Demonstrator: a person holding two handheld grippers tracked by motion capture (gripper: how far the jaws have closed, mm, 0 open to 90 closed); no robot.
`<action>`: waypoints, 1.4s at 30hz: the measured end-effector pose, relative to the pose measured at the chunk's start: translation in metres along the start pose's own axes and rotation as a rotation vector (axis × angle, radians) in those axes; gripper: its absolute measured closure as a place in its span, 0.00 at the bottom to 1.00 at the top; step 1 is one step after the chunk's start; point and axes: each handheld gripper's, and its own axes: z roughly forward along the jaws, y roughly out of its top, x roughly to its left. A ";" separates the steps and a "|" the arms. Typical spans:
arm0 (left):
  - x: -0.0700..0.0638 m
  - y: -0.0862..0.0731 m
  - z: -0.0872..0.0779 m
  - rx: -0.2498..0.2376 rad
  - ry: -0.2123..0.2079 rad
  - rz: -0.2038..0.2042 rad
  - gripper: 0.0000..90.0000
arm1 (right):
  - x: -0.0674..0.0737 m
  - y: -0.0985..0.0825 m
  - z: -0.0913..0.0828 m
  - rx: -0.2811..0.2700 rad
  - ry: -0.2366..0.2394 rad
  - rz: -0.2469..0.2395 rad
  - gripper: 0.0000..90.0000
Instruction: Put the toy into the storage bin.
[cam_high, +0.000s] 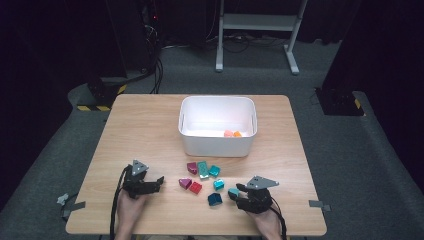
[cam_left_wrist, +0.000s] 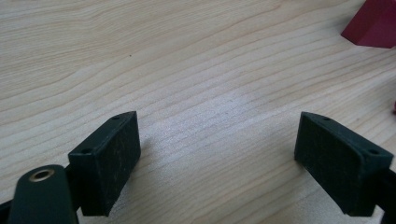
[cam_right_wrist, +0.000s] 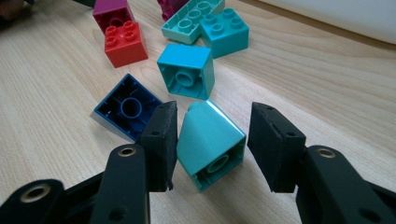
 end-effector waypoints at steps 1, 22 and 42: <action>0.000 0.000 0.000 0.000 0.000 0.000 0.16 | 0.000 0.000 0.001 0.005 -0.002 -0.005 0.59; 0.000 0.000 0.000 0.000 0.000 0.000 0.16 | -0.002 -0.002 0.002 0.013 -0.035 -0.028 0.65; 0.000 0.000 0.000 0.000 0.000 0.000 0.16 | -0.009 0.021 -0.016 -0.019 -0.022 -0.029 0.66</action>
